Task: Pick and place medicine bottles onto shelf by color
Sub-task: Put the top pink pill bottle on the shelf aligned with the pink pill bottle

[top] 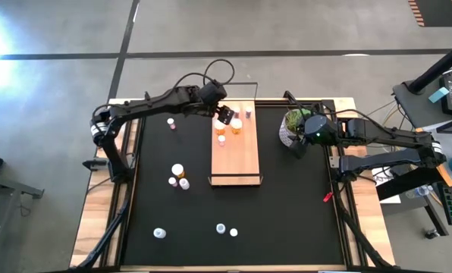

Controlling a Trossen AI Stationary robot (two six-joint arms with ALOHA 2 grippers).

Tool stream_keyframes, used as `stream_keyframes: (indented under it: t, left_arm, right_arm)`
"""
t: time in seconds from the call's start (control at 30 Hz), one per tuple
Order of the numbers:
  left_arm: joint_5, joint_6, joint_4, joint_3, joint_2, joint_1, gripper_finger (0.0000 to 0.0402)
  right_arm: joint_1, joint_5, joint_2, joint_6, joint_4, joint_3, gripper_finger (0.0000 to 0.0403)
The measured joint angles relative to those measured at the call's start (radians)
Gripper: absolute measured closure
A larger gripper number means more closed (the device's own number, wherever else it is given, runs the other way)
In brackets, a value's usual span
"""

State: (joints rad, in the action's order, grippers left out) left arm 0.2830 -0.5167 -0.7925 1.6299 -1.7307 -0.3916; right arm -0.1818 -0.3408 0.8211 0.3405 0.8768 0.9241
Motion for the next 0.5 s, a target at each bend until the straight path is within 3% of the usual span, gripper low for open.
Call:
stream_keyframes:
  t: [0.5]
  left_arm:
    - [0.012, -0.004, -0.204, -0.003, 0.05, -0.001, 0.0126]
  right_arm:
    - [0.0, 0.0, 0.0, 0.0, 0.0, 0.0, 0.0177]
